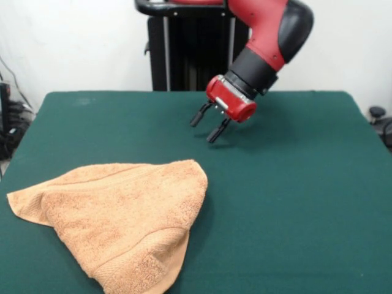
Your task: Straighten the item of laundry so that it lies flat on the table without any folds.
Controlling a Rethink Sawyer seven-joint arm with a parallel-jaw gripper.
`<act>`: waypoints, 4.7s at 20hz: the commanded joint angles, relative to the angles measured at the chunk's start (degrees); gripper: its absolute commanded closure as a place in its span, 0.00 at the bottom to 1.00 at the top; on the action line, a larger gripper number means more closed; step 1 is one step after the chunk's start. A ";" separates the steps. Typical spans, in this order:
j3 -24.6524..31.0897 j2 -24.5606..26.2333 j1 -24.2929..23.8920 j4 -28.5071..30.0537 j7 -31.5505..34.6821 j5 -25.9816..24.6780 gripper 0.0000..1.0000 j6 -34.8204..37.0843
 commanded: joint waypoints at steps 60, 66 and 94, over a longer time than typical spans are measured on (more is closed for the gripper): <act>-33.03 36.38 14.73 -37.80 5.18 8.47 0.00 35.74; -39.38 43.68 15.53 -42.57 11.05 10.64 0.00 41.64; -25.92 31.07 10.09 -36.89 8.23 -7.64 0.00 28.05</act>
